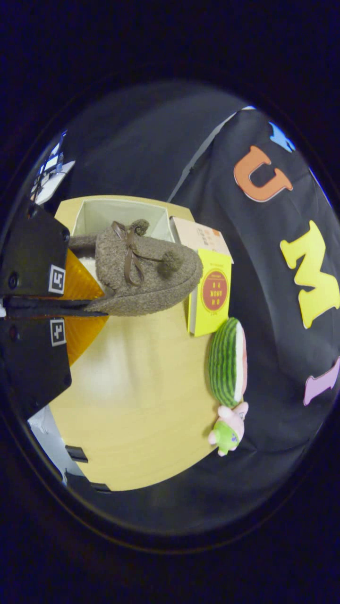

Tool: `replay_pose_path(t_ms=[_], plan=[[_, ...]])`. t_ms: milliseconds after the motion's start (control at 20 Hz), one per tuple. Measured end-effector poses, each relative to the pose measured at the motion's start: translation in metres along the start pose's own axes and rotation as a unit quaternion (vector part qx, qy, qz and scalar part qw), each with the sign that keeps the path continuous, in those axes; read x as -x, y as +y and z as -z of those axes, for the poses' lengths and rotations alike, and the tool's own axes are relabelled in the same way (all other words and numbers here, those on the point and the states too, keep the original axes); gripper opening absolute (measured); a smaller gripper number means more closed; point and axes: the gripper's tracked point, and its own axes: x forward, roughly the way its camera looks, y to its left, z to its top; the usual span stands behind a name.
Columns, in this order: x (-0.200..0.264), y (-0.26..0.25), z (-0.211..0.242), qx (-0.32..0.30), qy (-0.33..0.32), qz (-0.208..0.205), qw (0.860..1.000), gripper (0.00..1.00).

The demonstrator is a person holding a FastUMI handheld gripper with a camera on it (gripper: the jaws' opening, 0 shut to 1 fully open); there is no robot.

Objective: Open the storage box then place both shoes into the box .Put the left shoe in first, then the right shoe, with the right side of both shoes facing outward in a uniform manner.

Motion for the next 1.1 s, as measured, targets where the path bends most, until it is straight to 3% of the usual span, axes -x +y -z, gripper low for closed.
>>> replay_pose_path(t_ms=[550,900,1100], plan=[[-0.047,0.083,-0.015,-0.039,-0.090,0.005,0.995,0.06],[-0.090,0.097,-0.005,-0.044,-0.109,-0.011,0.993,0.06],[-0.100,0.088,-0.010,-0.034,-0.135,0.011,0.990,0.07]])
